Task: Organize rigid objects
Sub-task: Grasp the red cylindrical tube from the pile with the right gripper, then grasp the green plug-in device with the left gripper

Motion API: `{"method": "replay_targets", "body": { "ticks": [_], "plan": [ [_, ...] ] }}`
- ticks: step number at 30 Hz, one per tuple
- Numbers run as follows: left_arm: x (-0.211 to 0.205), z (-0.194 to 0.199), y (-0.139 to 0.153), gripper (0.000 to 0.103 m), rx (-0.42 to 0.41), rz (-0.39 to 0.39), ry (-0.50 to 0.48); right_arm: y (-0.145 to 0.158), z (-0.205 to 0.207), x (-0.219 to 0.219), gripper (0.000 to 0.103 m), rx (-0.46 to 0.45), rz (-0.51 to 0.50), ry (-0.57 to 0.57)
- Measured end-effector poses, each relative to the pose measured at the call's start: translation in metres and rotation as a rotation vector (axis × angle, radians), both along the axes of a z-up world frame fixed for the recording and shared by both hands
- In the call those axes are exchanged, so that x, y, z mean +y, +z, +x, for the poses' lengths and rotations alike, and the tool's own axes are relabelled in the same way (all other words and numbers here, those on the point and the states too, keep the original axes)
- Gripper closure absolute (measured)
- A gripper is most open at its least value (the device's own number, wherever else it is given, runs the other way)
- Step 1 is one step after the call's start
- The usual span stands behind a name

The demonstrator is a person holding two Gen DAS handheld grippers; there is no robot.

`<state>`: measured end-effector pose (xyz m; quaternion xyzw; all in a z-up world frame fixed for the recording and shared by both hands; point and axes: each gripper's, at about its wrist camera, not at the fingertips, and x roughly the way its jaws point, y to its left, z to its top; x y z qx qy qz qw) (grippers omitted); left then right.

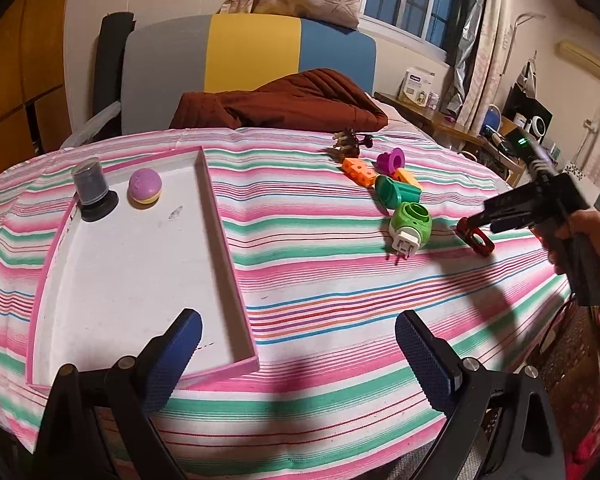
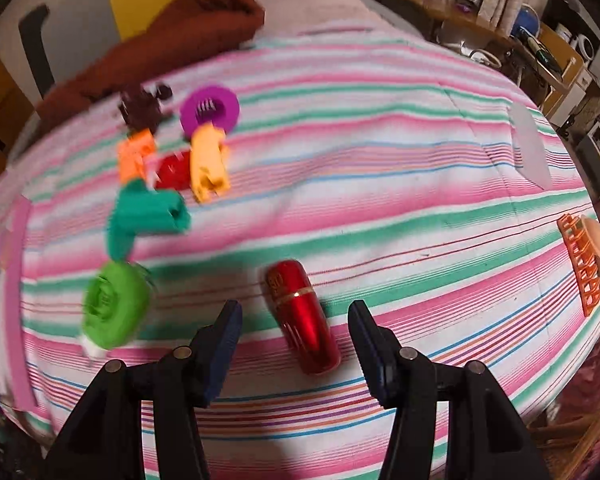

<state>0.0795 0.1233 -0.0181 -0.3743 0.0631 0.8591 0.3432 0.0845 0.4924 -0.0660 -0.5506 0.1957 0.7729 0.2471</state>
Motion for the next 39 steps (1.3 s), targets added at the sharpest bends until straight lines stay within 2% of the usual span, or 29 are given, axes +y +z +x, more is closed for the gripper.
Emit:
{"method": "replay_targets", "body": {
  "ticks": [1, 3, 5, 8, 14, 20, 25, 28, 35, 37, 39],
  "plan": [
    [0.000, 0.000, 0.001, 0.005, 0.004, -0.001, 0.000, -0.006, -0.001, 0.000, 0.051, -0.018, -0.005, 0.007],
    [-0.001, 0.001, 0.002, 0.005, 0.010, -0.002, 0.000, -0.016, -0.002, -0.001, 0.064, -0.058, -0.007, 0.002],
    [-0.001, 0.001, 0.002, 0.005, 0.011, -0.003, 0.000, -0.023, -0.002, -0.001, 0.067, -0.071, -0.013, -0.009],
    [0.002, 0.001, 0.002, 0.005, 0.011, -0.008, -0.006, -0.022, -0.002, -0.002, 0.077, -0.031, -0.012, -0.036],
    [0.016, 0.001, 0.004, 0.005, 0.008, -0.008, -0.034, -0.021, -0.004, -0.005, 0.077, 0.081, -0.105, -0.061],
    [0.058, 0.000, 0.008, 0.005, 0.039, -0.027, -0.104, -0.020, 0.010, -0.002, 0.077, 0.124, -0.129, -0.072],
    [0.108, -0.009, 0.001, 0.005, 0.040, -0.021, -0.180, -0.018, 0.015, 0.006, 0.077, 0.114, -0.109, -0.079],
    [0.140, -0.017, -0.007, 0.005, 0.051, -0.050, -0.212, -0.018, 0.014, 0.001, 0.077, 0.100, -0.091, -0.065],
    [0.193, -0.030, -0.032, 0.005, 0.070, -0.135, -0.271, -0.016, 0.022, 0.004, 0.077, 0.119, -0.131, -0.086],
    [0.200, -0.032, -0.037, 0.009, 0.080, -0.162, -0.263, -0.015, 0.024, 0.003, 0.077, 0.114, -0.122, -0.078],
    [0.203, -0.035, -0.040, 0.015, 0.076, -0.146, -0.261, -0.014, 0.024, 0.002, 0.077, 0.106, -0.110, -0.071]
  ]
}}
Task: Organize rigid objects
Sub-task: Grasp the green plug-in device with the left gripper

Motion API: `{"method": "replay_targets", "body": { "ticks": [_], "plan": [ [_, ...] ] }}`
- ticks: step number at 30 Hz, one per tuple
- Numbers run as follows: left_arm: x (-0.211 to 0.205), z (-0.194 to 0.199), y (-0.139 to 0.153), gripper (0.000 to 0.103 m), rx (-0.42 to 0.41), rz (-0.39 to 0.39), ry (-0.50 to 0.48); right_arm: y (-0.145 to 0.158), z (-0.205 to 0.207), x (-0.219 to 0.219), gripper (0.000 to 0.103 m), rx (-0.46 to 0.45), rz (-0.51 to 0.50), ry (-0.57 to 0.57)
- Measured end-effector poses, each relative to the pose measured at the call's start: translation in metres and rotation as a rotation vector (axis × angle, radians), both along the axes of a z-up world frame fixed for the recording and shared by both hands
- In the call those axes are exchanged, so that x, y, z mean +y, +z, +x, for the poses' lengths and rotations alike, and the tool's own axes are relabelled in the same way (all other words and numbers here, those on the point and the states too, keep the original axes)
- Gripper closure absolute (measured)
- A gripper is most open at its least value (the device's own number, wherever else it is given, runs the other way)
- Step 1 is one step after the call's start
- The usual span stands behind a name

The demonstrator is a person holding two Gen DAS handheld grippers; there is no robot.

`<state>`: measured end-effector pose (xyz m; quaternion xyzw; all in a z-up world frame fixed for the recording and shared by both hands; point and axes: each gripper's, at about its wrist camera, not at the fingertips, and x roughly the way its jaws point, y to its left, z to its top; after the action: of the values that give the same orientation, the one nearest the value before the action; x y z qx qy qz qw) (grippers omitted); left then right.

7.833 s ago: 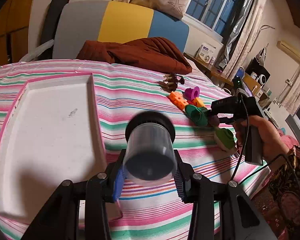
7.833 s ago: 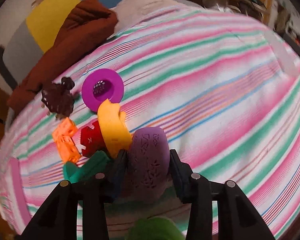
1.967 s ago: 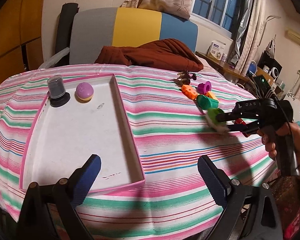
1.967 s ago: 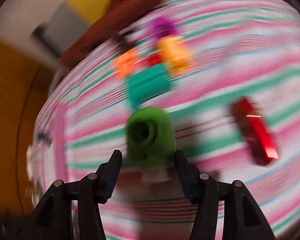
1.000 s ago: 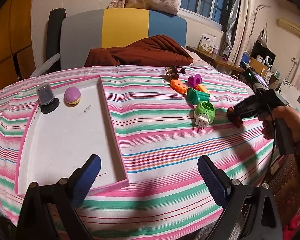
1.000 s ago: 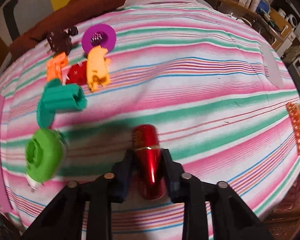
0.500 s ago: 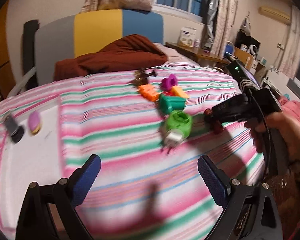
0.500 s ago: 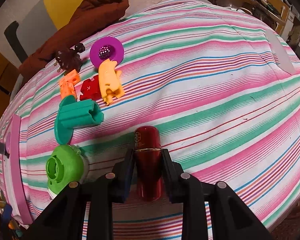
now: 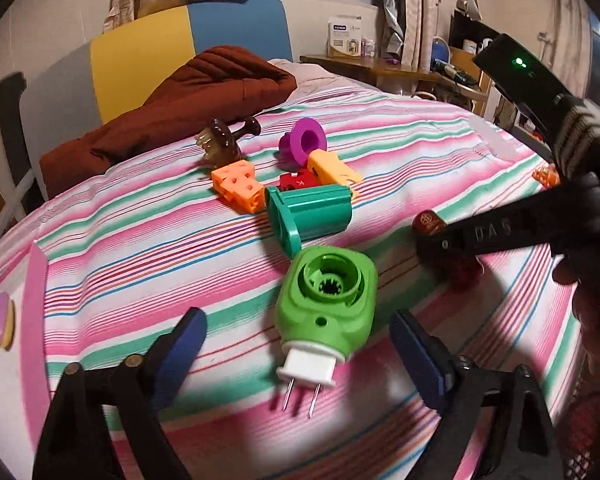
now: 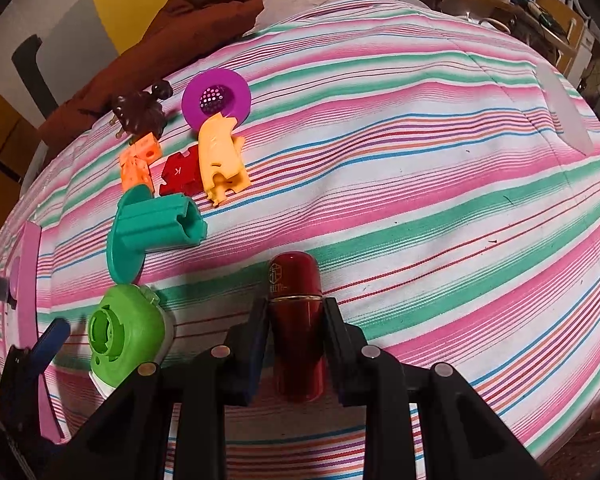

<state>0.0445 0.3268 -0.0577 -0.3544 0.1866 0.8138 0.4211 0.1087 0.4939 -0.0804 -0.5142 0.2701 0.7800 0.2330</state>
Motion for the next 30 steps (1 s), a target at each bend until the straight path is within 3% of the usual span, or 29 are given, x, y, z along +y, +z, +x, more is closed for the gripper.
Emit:
{"method": "replay_targets", "body": {
  "ticks": [4, 5, 8, 16, 25, 30],
  "plan": [
    [0.008, 0.000, -0.008, 0.045, -0.024, -0.015, -0.042, 0.001, 0.002, -0.002, 0.077, -0.007, 0.009, 0.004],
    [0.011, 0.001, -0.011, 0.049, -0.030, -0.024, -0.058, 0.001, 0.003, -0.002, 0.077, -0.007, 0.009, 0.004],
    [0.011, 0.004, -0.012, 0.049, -0.017, -0.023, -0.062, -0.002, -0.008, -0.005, 0.077, -0.008, 0.007, 0.001],
    [0.006, -0.006, -0.014, 0.049, -0.093, 0.022, -0.066, 0.001, -0.004, -0.009, 0.077, -0.014, 0.023, 0.009],
    [-0.016, 0.003, -0.012, 0.050, -0.078, 0.059, -0.052, 0.006, -0.002, -0.013, 0.077, -0.011, 0.037, 0.015],
    [-0.038, 0.011, -0.013, 0.050, -0.085, 0.095, -0.036, 0.010, 0.000, -0.014, 0.077, 0.046, -0.021, 0.019]
  ]
}}
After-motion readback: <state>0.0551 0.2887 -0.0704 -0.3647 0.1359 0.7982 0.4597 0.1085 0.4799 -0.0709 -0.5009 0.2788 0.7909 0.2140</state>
